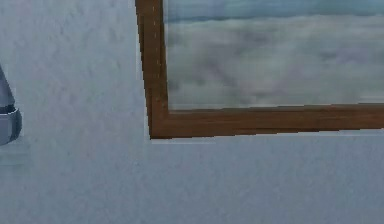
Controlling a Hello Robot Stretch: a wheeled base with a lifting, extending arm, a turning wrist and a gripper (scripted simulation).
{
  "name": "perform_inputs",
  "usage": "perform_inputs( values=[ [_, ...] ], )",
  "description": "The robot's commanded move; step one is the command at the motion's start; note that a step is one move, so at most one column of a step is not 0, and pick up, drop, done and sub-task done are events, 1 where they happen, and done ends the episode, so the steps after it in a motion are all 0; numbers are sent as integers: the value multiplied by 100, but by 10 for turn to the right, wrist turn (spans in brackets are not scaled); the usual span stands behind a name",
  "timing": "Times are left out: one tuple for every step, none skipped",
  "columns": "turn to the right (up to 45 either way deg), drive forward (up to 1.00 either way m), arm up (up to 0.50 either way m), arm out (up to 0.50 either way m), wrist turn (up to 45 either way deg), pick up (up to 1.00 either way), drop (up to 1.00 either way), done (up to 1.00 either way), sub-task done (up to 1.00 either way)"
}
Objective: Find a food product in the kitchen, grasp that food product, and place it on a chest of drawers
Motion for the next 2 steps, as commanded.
perform_inputs(
  values=[
    [-390, 0, 0, 0, 0, 0, 0, 0, 0],
    [0, 20, 0, 0, 0, 0, 0, 0, 0]
  ],
)
